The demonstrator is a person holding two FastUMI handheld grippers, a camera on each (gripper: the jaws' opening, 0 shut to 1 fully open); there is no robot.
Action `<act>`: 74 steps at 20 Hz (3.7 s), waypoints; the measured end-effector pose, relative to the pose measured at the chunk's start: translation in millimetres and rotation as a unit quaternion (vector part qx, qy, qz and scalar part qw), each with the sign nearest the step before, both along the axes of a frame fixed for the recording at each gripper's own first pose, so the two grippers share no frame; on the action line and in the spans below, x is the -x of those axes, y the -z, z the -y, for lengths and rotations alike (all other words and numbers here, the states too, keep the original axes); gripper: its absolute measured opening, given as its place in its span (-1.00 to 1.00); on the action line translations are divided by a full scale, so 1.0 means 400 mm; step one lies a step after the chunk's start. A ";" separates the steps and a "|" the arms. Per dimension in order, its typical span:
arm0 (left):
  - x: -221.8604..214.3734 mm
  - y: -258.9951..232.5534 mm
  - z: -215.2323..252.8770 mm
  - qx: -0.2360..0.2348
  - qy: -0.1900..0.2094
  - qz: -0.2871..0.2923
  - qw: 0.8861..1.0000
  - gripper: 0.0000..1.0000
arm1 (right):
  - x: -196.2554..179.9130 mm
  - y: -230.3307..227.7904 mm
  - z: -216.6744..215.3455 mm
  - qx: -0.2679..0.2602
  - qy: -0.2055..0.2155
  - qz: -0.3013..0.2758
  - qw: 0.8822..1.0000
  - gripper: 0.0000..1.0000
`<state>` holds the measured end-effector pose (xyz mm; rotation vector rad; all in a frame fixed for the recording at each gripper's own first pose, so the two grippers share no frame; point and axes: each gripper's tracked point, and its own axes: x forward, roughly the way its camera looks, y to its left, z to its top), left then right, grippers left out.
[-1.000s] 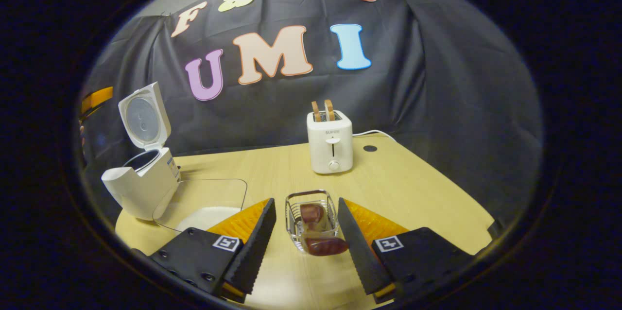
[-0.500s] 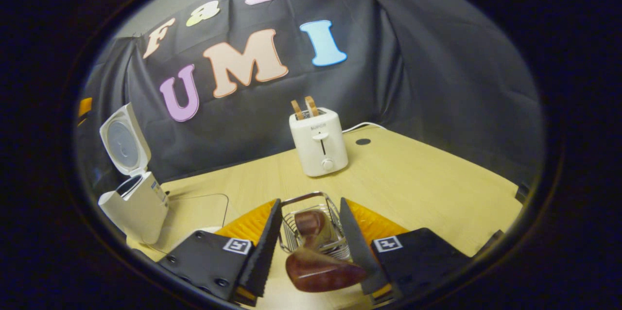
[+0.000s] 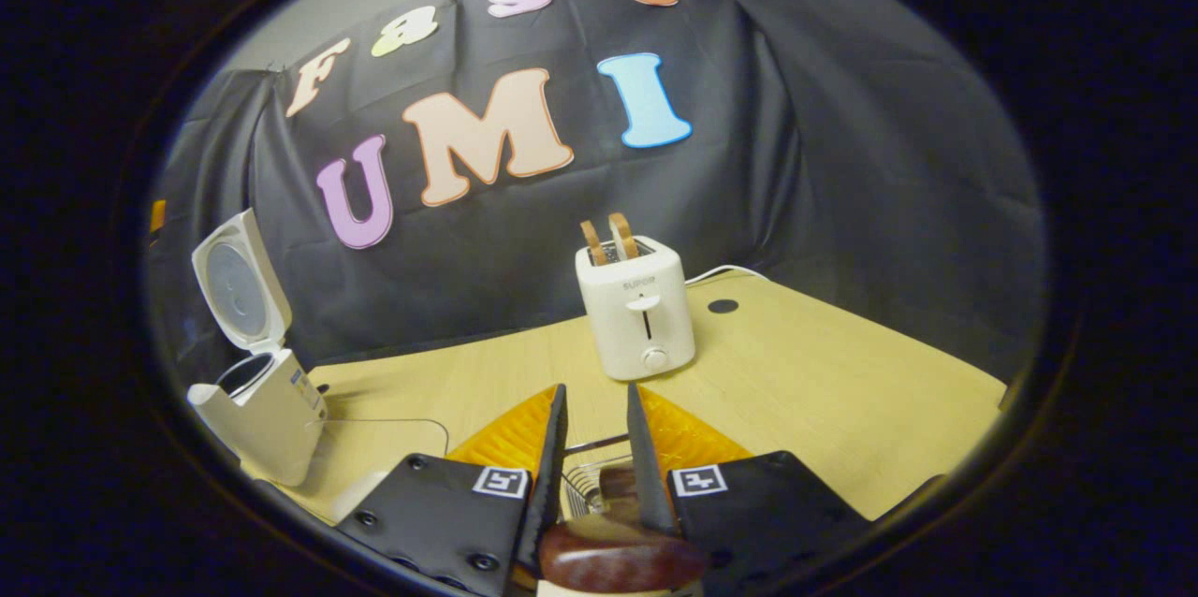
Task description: Close the left gripper, press the button to open the rice cooker; take a wooden spoon from the chopstick holder with the right hand, scoop a spoonful of rice and pour it into the rice cooker, then put the wooden spoon back into the chopstick holder.
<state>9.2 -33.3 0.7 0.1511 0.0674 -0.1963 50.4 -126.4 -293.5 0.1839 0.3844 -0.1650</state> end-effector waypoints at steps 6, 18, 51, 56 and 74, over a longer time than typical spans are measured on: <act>0.008 -0.003 -0.027 -0.004 -0.016 0.000 1.000 0.80 | -0.028 -0.001 0.010 -0.005 0.001 -0.010 1.000 -0.36; 0.022 0.025 -0.117 0.052 -0.055 0.004 0.997 0.87 | -0.069 -0.327 -0.196 -0.026 -0.109 0.063 0.992 -0.41; 0.035 0.095 -0.455 0.026 -0.096 -0.012 0.995 0.80 | 0.041 0.065 -0.439 -0.362 0.053 -0.126 0.922 -0.39; 0.037 0.085 -0.449 0.033 -0.093 -0.006 0.995 0.87 | 0.024 -0.030 -0.447 -0.394 0.046 -0.104 0.912 -0.41; 0.141 0.118 -0.667 0.056 -0.176 -0.013 0.983 0.81 | -0.173 -0.302 -1.001 -0.480 -0.117 -0.077 0.866 -0.43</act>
